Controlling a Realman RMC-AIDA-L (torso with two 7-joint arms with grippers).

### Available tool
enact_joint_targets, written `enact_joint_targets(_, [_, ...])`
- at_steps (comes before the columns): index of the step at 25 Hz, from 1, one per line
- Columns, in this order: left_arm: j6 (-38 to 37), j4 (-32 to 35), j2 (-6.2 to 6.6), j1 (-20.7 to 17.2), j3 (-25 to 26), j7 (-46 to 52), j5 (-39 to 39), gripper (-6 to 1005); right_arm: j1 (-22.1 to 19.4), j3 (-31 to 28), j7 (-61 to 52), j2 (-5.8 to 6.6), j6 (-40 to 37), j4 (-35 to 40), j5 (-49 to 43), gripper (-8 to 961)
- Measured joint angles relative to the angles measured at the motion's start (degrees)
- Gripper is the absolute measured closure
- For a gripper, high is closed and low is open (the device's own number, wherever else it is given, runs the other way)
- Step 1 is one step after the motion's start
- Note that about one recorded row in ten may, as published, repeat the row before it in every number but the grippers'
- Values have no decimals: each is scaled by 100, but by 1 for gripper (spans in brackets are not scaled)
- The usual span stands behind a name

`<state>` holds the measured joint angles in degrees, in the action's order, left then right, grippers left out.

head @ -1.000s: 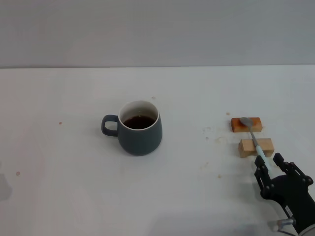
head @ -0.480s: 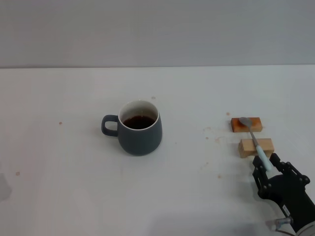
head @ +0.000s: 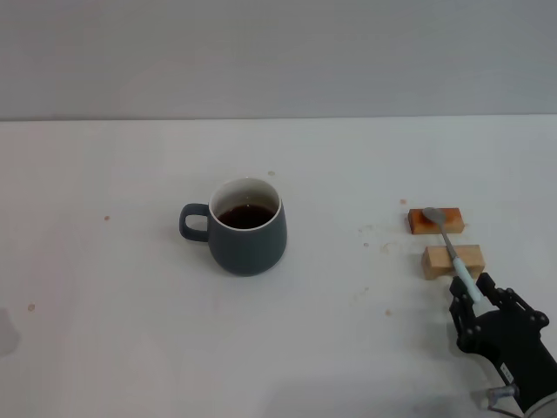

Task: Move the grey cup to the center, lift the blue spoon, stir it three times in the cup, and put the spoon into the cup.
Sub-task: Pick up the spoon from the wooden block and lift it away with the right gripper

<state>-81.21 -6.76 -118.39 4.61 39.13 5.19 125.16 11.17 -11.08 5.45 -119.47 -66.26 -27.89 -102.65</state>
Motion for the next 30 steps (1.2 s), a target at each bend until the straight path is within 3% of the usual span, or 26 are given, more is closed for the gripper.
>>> enact_joint_targets(4, [0, 0, 0, -4, -2, 0, 0, 1001, 1, 28, 0, 8, 0, -20, 0, 675])
enact_joint_targets(22, [235, 138, 8, 83, 11, -9, 0, 1001, 168, -190, 3, -7, 317, 208, 1, 720])
enact_joint_targets(26, [235, 142, 9, 86, 10, -9, 0, 1001, 136, -160, 38, 19, 199, 114, -42, 794])
enact_joint_targets(30, [248, 120, 0, 83, 8, -9, 0, 1001, 38, -18, 122, 68, -144, -265, -222, 795])
